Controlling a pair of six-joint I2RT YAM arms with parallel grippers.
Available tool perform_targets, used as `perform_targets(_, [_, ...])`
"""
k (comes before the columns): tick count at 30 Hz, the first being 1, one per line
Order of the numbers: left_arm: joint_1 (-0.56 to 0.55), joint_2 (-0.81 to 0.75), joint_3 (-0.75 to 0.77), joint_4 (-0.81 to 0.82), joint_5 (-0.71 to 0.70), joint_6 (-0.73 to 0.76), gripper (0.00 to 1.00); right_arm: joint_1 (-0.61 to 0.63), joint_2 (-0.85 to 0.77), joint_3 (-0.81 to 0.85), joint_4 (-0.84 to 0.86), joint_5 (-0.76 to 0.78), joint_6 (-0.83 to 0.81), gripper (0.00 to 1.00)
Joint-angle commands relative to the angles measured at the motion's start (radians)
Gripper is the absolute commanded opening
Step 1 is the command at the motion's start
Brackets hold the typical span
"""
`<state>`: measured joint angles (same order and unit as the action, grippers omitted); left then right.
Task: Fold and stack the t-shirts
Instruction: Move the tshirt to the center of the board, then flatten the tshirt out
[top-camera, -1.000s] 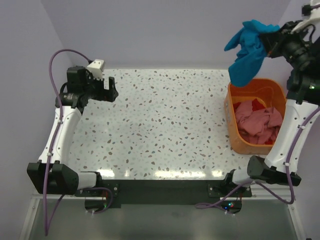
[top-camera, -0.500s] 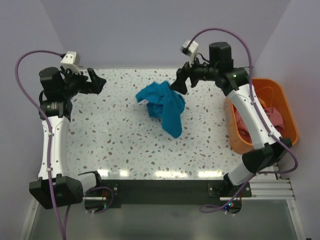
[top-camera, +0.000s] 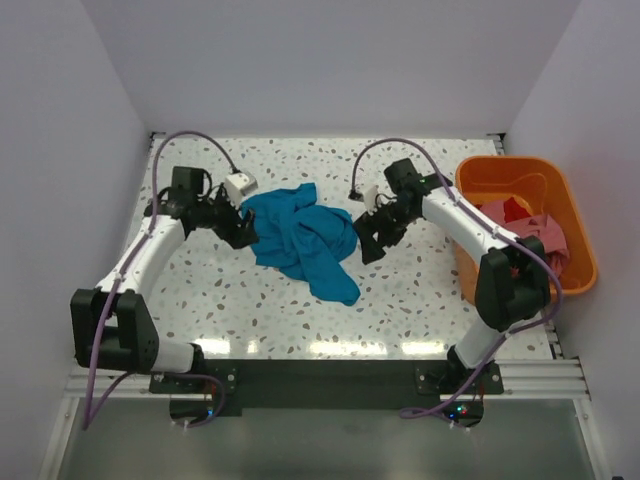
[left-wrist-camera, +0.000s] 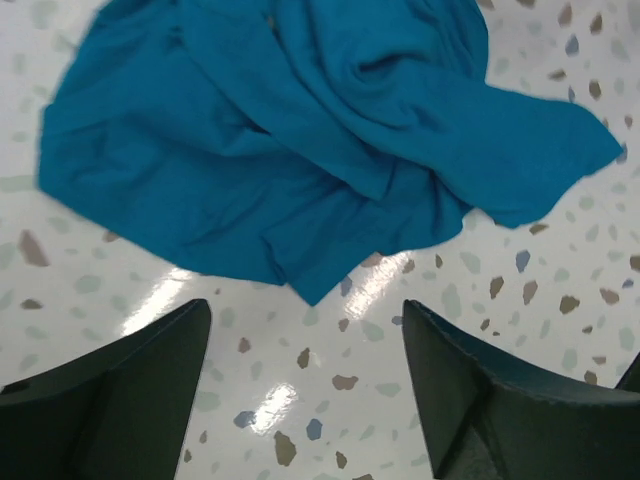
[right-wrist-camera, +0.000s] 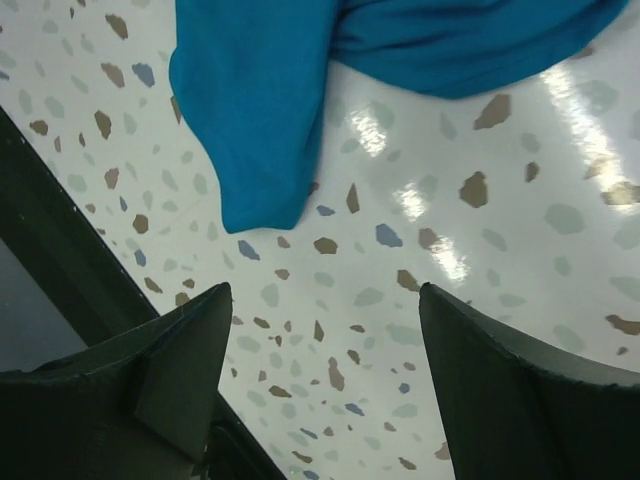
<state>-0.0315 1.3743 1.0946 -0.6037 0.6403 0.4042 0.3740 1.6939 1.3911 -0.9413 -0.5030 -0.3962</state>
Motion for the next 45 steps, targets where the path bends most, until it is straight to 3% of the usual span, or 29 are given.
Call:
perform_targets(1, [-0.08, 0.028, -0.073, 0.019, -0.027, 0.15, 0.78, 0.068, -0.023, -0.068, 0.061, 0.001, 0.042, 0.78])
perform_targets(4, [-0.113, 0.08, -0.114, 0.068, -0.057, 0.171, 0.72, 0.129, -0.013, -0.124, 0.128, 0.041, 0.089, 0.79])
perform_targets(14, [-0.191, 0.209, -0.197, 0.329, -0.255, 0.183, 0.72, 0.192, 0.122, -0.196, 0.297, 0.207, 0.215, 0.79])
perform_targets(20, [-0.219, 0.278, -0.208, 0.343, -0.31, 0.202, 0.65, 0.215, 0.181, -0.218, 0.32, 0.239, 0.252, 0.73])
perform_targets(23, [-0.22, 0.289, -0.22, 0.328, -0.363, 0.206, 0.52, 0.22, 0.205, -0.231, 0.328, 0.224, 0.266, 0.65])
perform_targets(26, [-0.217, 0.286, -0.205, 0.279, -0.383, 0.203, 0.35, 0.218, 0.216, -0.219, 0.305, 0.218, 0.267, 0.41])
perform_targets(27, [-0.209, 0.282, -0.197, 0.262, -0.381, 0.199, 0.26, 0.22, 0.207, -0.211, 0.297, 0.219, 0.263, 0.26])
perform_targets(29, [-0.186, 0.275, -0.179, 0.216, -0.346, 0.177, 0.17, 0.217, 0.19, -0.205, 0.271, 0.219, 0.246, 0.08])
perform_targets(30, [-0.151, 0.263, -0.155, 0.199, -0.329, 0.17, 0.08, 0.214, 0.179, -0.19, 0.26, 0.222, 0.24, 0.0])
perform_targets(32, [-0.11, 0.249, -0.122, 0.159, -0.277, 0.153, 0.0, 0.194, 0.145, -0.172, 0.23, 0.213, 0.229, 0.0])
perform_targets(36, [0.014, 0.217, 0.0, 0.096, -0.2, 0.116, 0.0, 0.125, 0.073, -0.095, 0.21, 0.215, 0.223, 0.0])
perform_targets(39, [0.031, 0.203, 0.092, 0.044, -0.148, 0.11, 0.0, 0.062, 0.041, -0.023, 0.202, 0.228, 0.215, 0.0])
perform_targets(45, [0.07, 0.201, 0.182, 0.047, -0.22, 0.05, 0.0, 0.048, 0.05, 0.072, 0.155, 0.184, 0.161, 0.0])
